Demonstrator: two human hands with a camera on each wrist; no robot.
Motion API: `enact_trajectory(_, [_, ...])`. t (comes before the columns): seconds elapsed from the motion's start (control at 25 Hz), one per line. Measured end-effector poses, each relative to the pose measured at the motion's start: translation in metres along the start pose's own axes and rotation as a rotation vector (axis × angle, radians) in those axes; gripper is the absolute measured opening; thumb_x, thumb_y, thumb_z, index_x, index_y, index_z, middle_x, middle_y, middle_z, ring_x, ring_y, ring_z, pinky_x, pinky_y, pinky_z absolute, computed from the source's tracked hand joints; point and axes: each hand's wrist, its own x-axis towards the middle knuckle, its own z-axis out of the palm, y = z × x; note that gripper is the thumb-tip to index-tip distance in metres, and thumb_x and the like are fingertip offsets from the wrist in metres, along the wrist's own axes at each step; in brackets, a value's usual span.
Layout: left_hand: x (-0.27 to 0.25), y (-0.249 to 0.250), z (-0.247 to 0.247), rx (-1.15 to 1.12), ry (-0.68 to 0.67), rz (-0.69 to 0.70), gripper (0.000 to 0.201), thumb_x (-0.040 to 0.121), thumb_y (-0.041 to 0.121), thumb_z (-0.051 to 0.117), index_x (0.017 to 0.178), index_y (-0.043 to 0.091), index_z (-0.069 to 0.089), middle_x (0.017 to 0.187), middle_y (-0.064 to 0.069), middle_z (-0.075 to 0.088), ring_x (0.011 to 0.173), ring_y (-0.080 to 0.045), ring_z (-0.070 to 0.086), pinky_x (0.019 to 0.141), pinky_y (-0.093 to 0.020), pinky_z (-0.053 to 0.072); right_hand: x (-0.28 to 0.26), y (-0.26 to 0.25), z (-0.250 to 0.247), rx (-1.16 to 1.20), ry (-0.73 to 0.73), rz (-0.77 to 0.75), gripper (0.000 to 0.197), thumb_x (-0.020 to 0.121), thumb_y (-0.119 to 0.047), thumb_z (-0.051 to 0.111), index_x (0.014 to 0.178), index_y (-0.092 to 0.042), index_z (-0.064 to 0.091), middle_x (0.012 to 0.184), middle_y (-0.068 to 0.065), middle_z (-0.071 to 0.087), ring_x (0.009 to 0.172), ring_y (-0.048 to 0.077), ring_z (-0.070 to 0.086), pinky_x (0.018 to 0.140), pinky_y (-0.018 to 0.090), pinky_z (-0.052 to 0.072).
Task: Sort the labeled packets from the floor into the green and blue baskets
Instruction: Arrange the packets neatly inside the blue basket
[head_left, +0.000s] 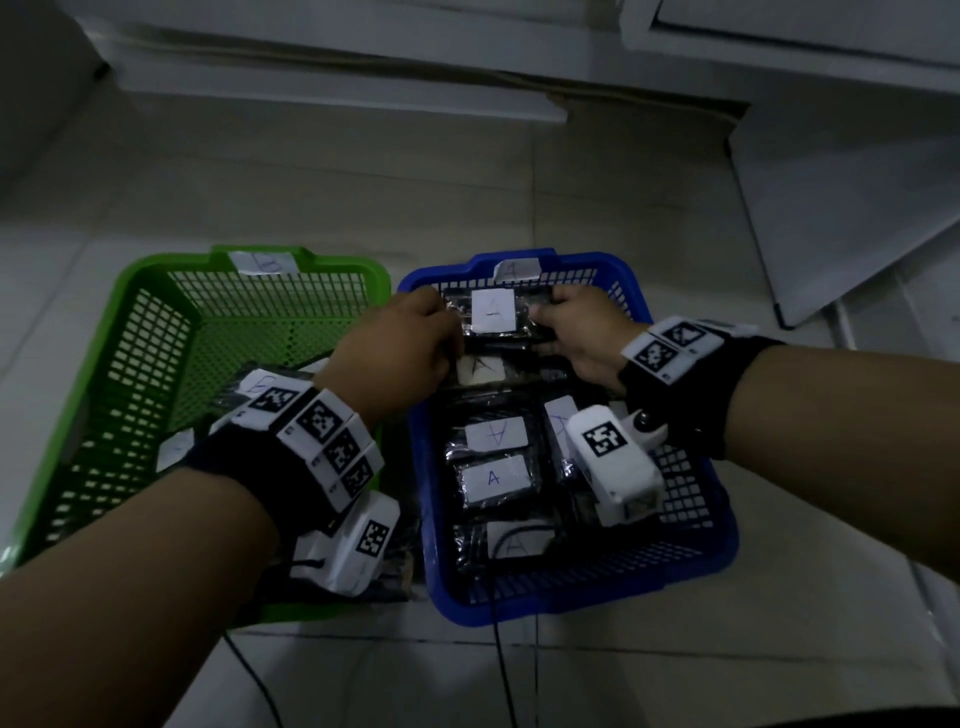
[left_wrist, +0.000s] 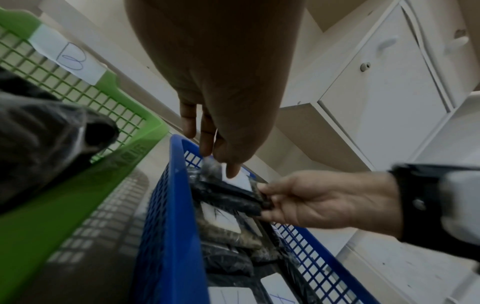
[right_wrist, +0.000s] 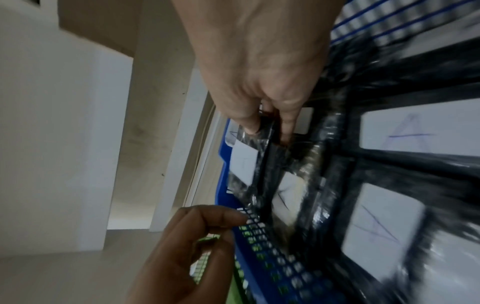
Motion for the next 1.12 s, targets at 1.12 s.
enact_trajectory(1.12, [-0.007, -0.002, 0.004, 0.251, -0.489, 0.041, 0.044, 0.096, 0.031, 0.039, 0.139, 0.041, 0.038, 0.148, 0.014, 0.032, 0.14, -0.018, 0.022, 0.116, -0.056, 0.006, -0.05, 0.064, -0.004, -1.086, -0.263, -0.483, 0.038, 0.073, -0.037, 0.076, 0.093, -0.018, 0.05, 0.1, 0.0, 0.039, 0.087, 0.016, 0.046, 0.071, 0.029, 0.044])
